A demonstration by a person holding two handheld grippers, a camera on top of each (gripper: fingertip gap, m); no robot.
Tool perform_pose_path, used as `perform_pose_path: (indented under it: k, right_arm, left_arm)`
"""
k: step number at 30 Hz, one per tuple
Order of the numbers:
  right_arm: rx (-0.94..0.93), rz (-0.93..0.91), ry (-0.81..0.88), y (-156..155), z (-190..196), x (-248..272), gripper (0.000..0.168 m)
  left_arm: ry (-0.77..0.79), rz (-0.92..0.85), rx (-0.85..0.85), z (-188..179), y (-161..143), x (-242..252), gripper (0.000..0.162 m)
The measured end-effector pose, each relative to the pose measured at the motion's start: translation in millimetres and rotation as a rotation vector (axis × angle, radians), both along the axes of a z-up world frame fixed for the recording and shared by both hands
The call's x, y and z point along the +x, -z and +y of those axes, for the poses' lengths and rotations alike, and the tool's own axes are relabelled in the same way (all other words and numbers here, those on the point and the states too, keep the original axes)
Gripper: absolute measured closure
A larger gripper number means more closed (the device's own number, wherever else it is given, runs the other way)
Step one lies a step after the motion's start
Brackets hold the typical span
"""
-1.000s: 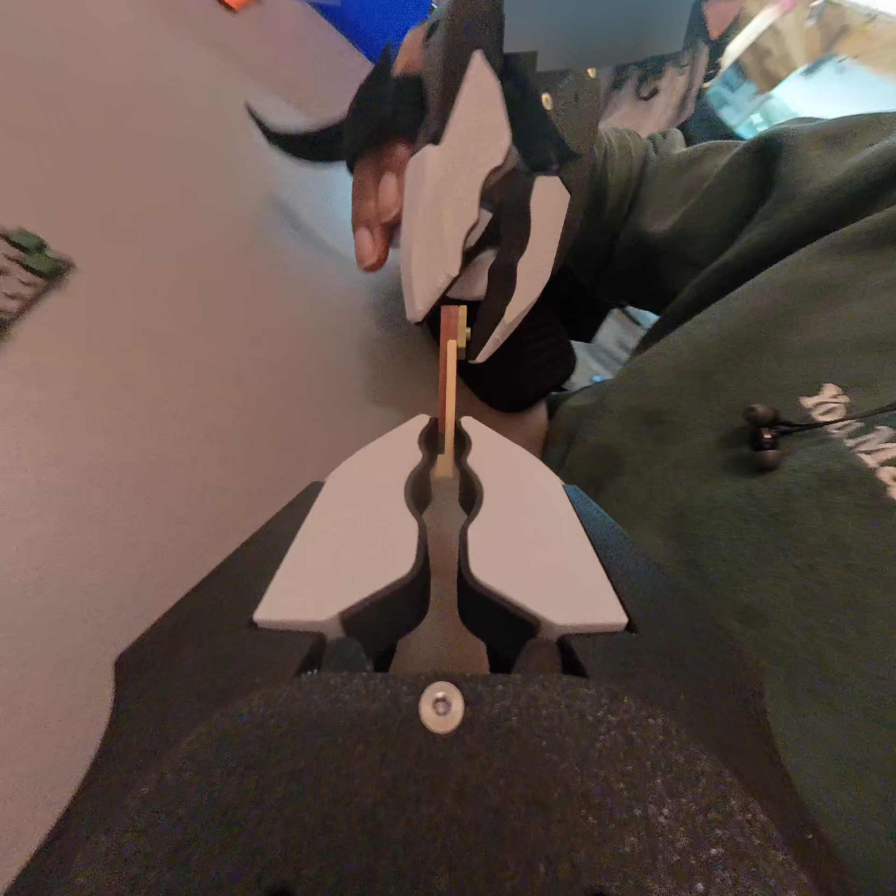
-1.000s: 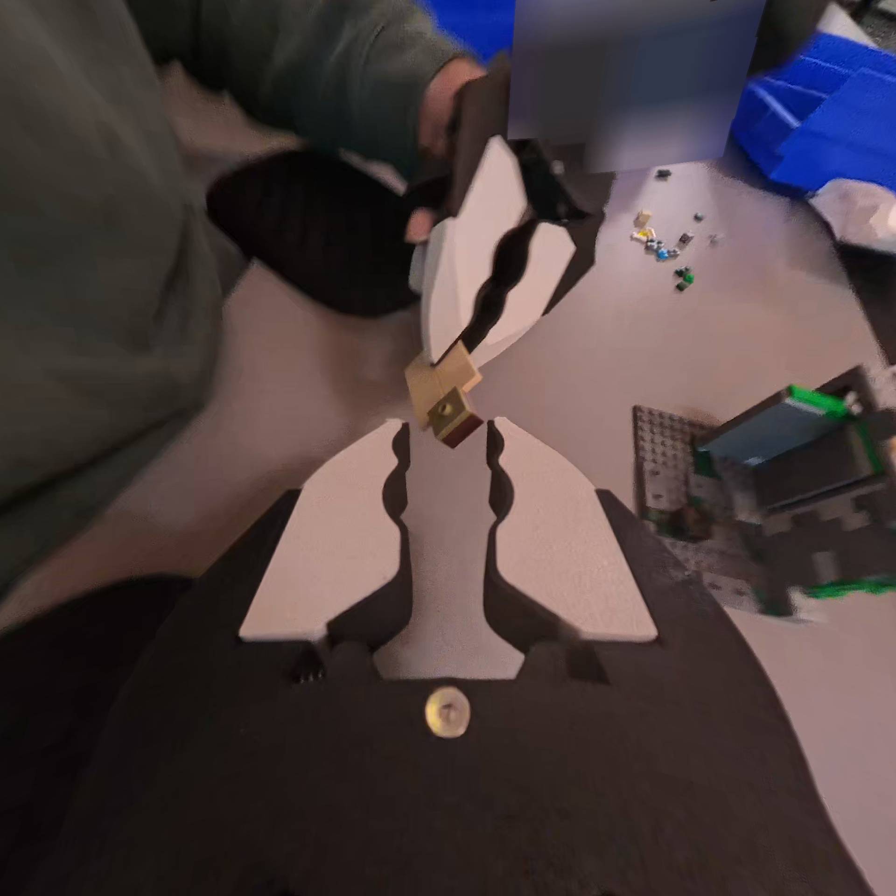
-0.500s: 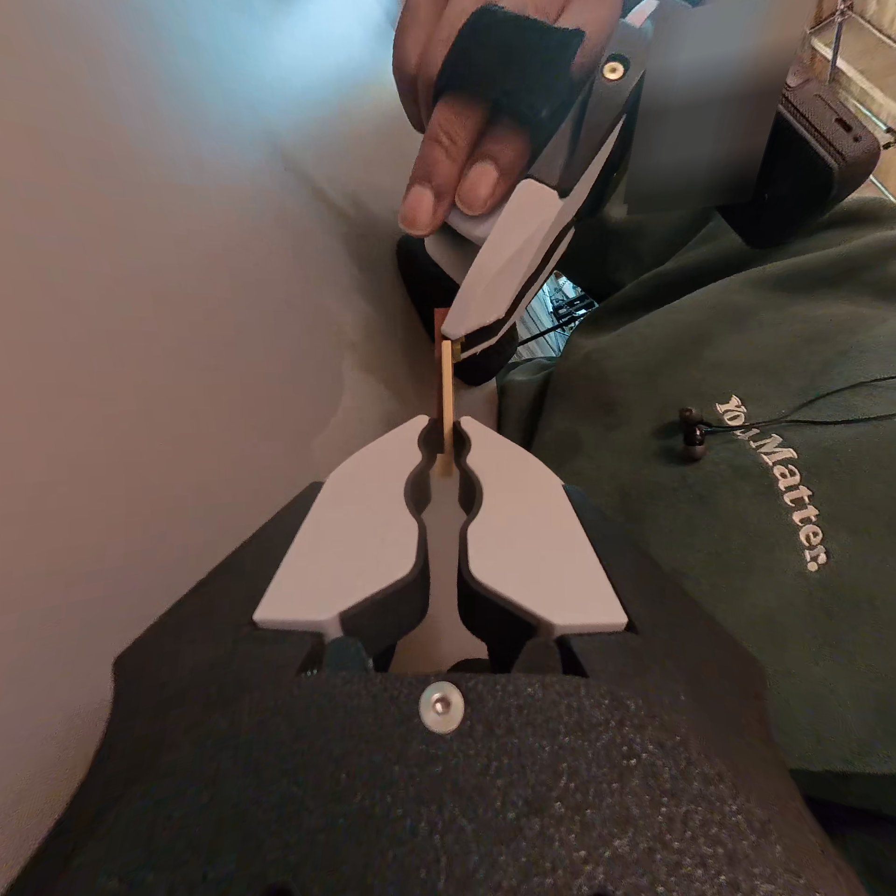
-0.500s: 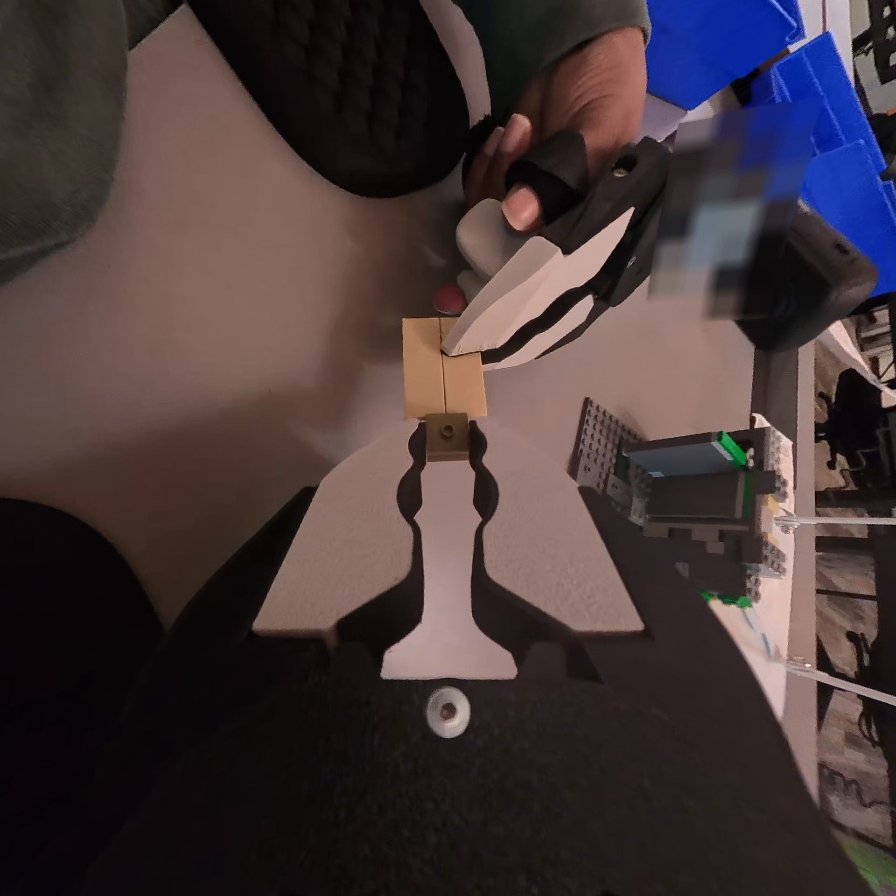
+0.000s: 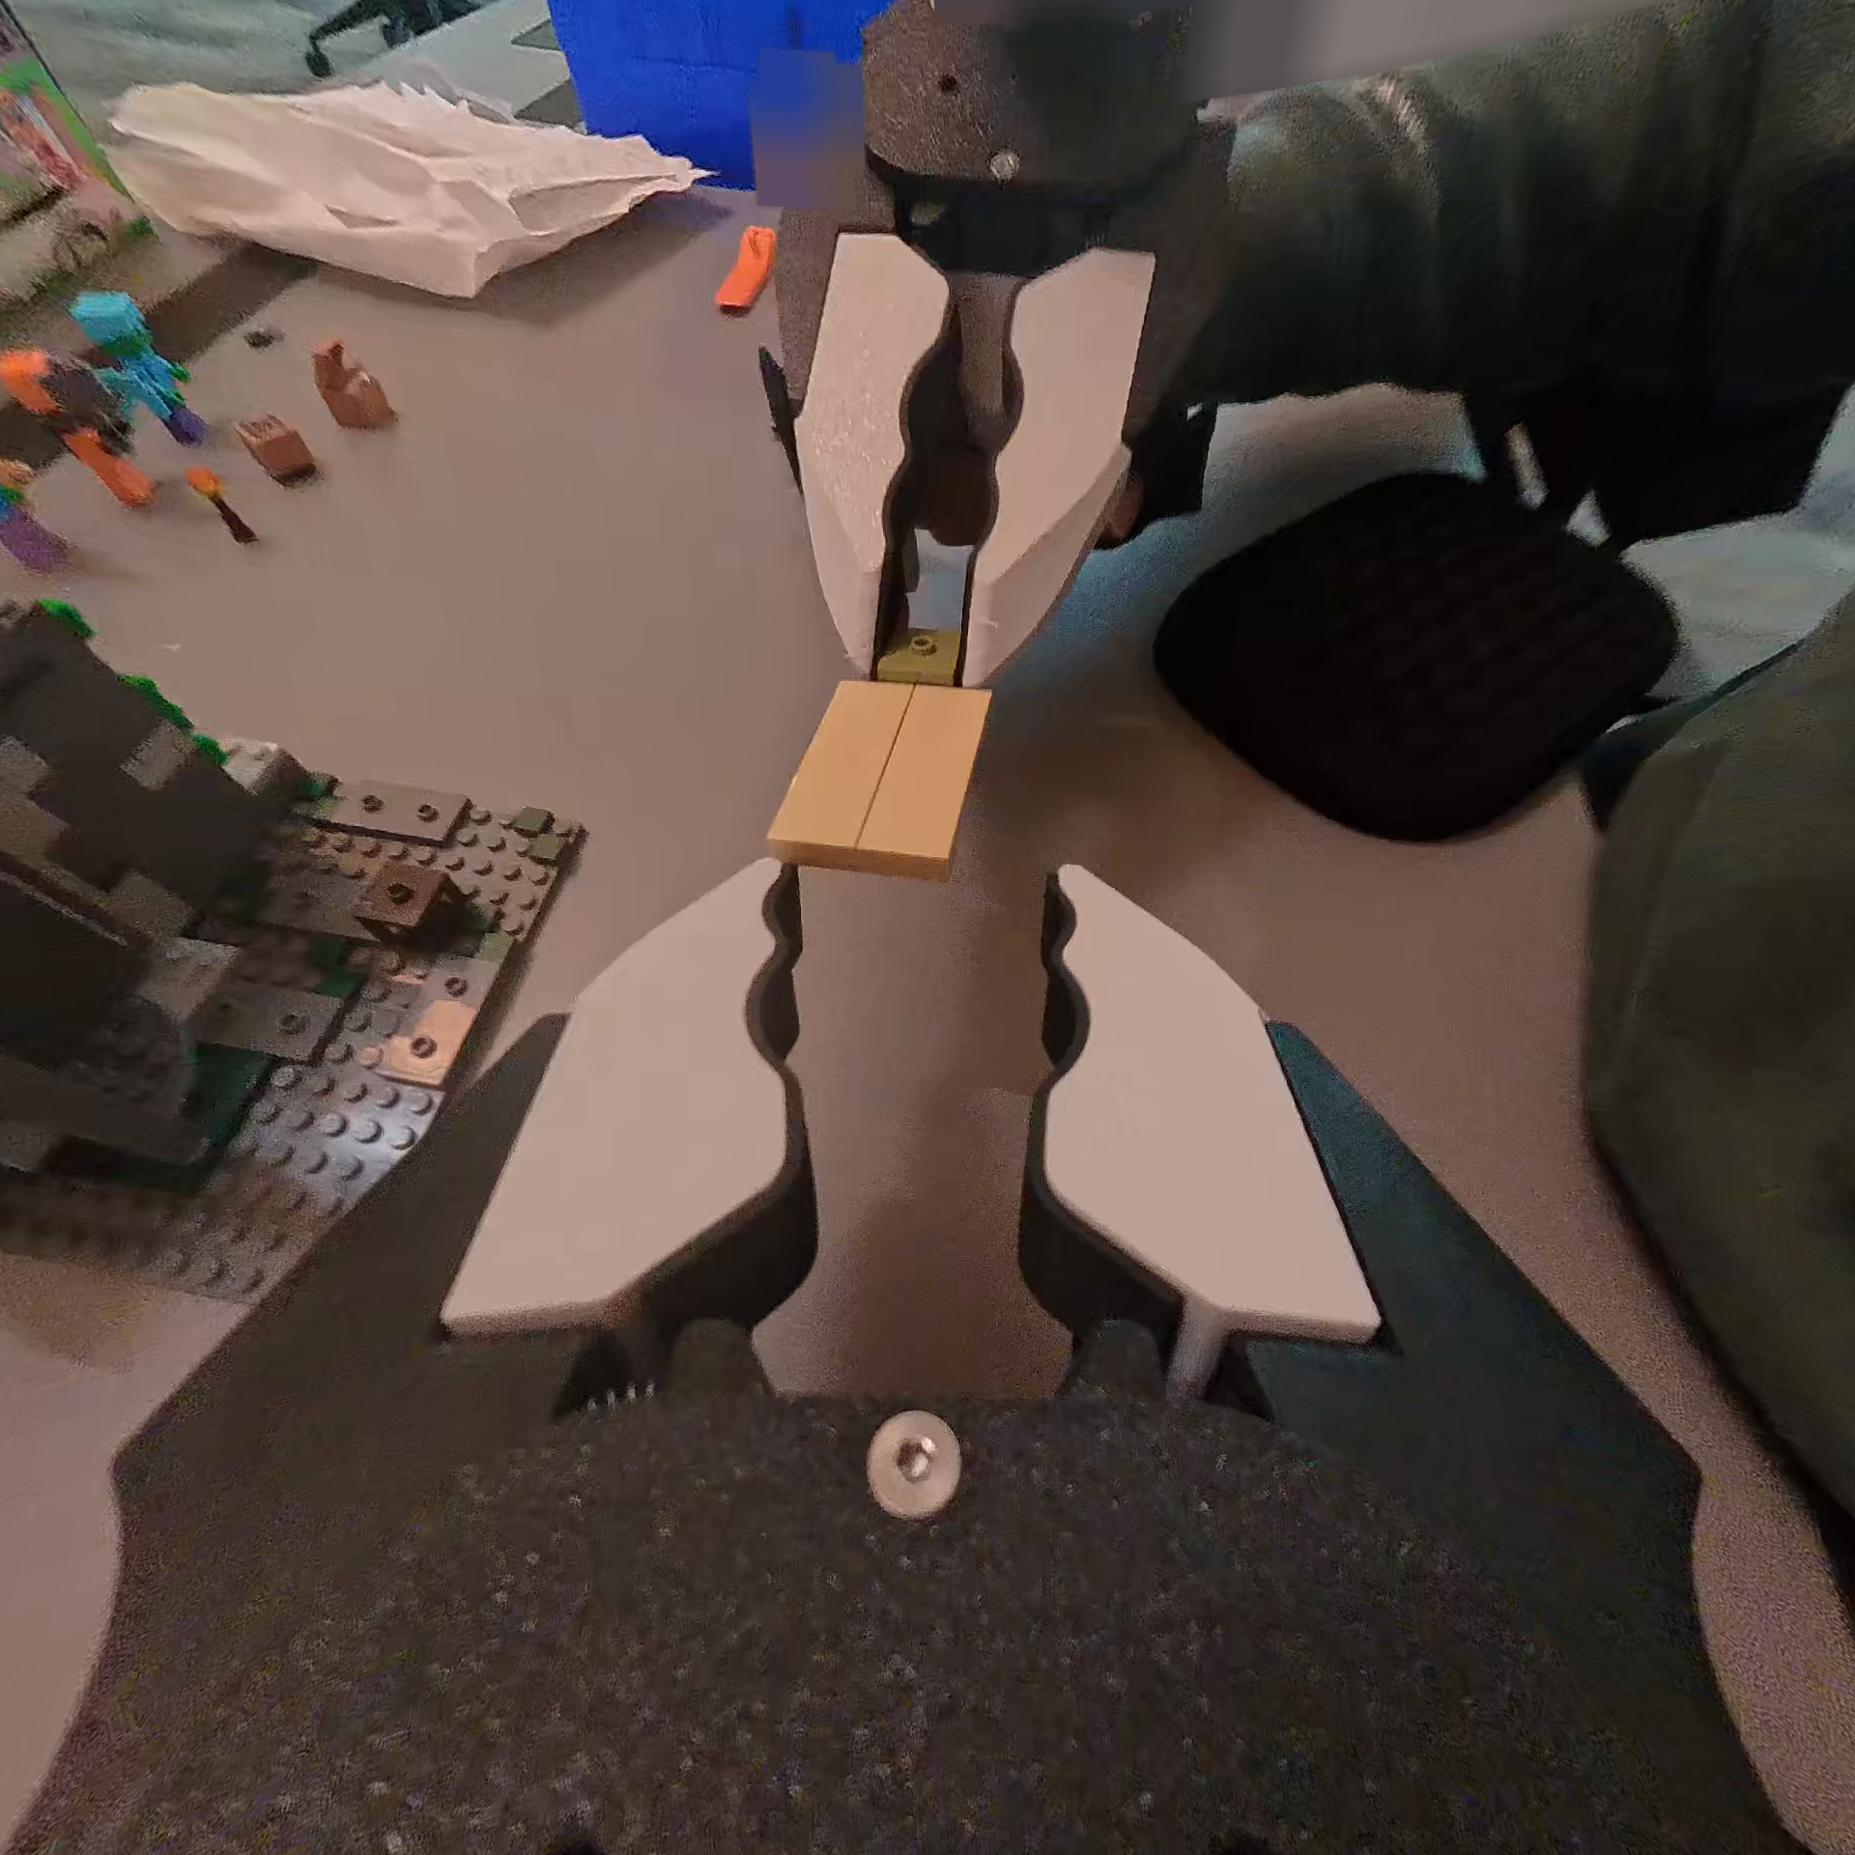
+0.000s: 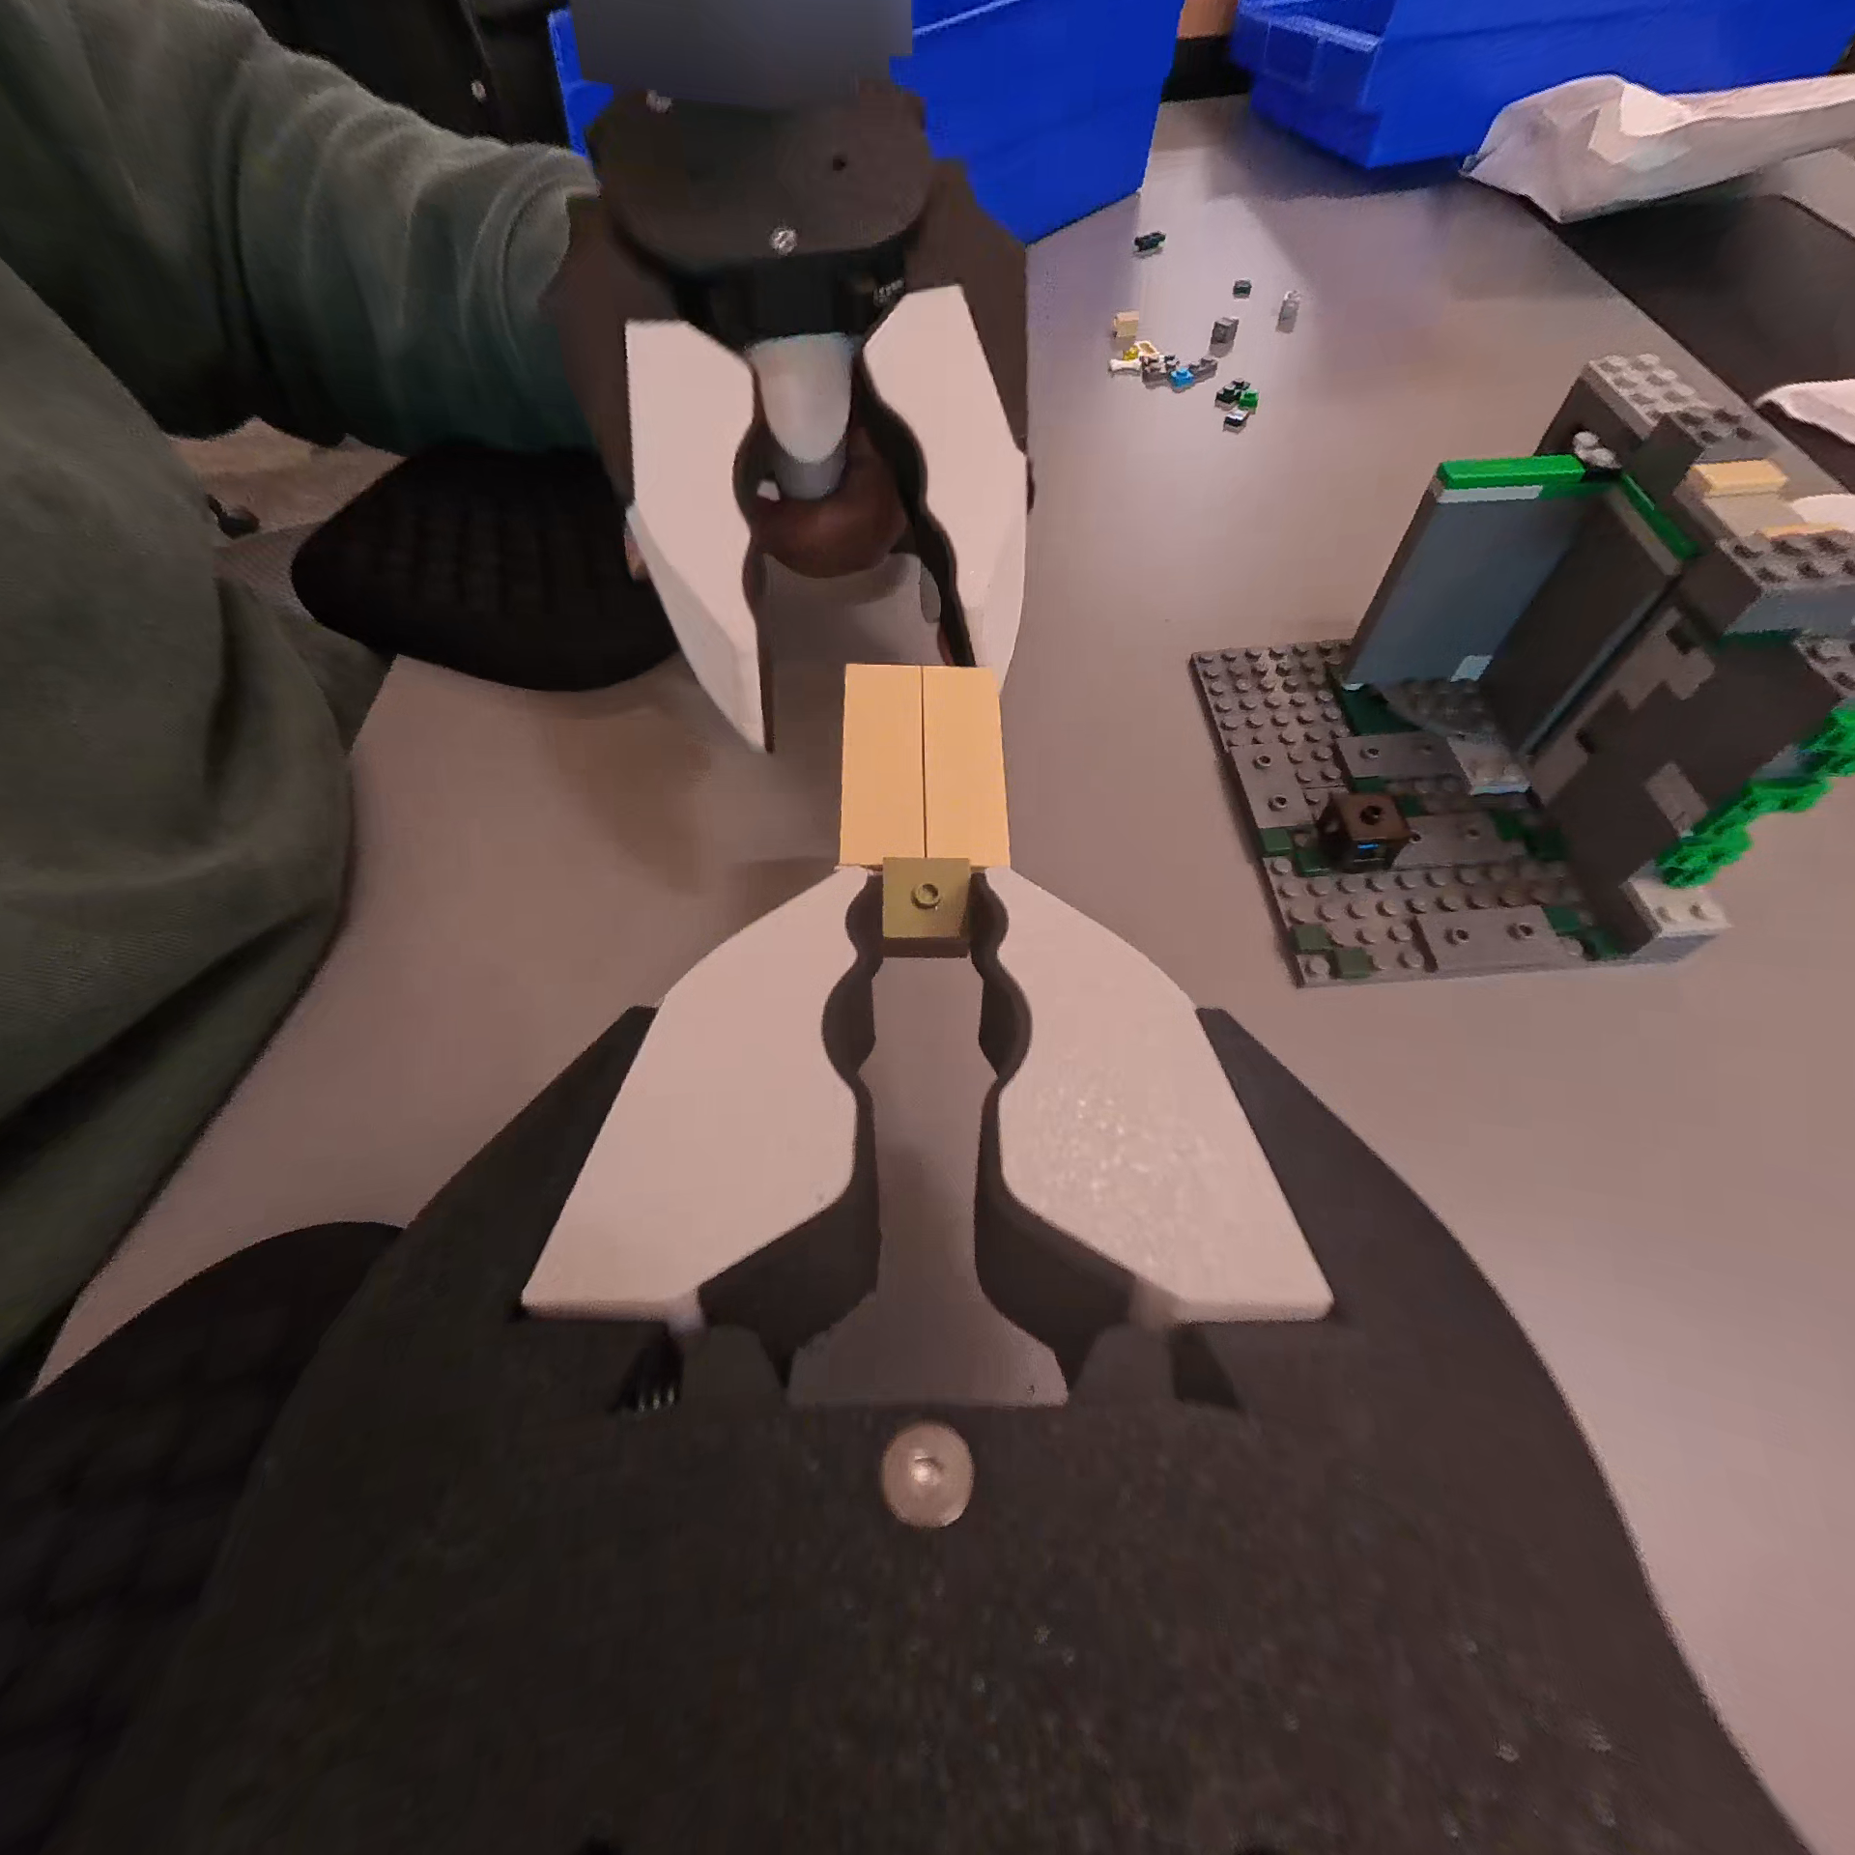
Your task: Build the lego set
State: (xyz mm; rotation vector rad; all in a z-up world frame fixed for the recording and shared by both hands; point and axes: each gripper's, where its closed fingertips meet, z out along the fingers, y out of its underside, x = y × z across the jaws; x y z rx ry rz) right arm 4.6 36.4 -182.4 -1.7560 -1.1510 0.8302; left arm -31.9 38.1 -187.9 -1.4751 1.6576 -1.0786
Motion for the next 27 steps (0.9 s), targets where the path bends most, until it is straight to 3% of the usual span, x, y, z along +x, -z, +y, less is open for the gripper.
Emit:
perform_pose_path:
  k: [4, 18, 23, 27]
  right_arm:
    - [-0.017, 0.029, -0.015, -1.1, -4.8, -1.2, 0.152]
    - [-0.006, 0.028, -0.061, 2.0, -8.9, -13.5, 0.152]
    - [0.044, -0.14, -0.058, 10.0, -6.4, -11.4, 0.13]
    - [0.051, -0.25, -0.084, 18.4, -9.8, -15.6, 0.123]
  left_arm:
    - [-0.026, 0.002, 0.086, 4.2, 4.3, 2.6, 0.118]
    - [0.013, -0.033, 0.069, -3.9, 4.7, 2.6, 0.125]
    - [0.015, -0.033, 0.091, -3.5, 5.8, 3.2, 0.125]
    - [0.02, -0.057, 0.1, -5.3, 2.7, 3.3, 0.125]
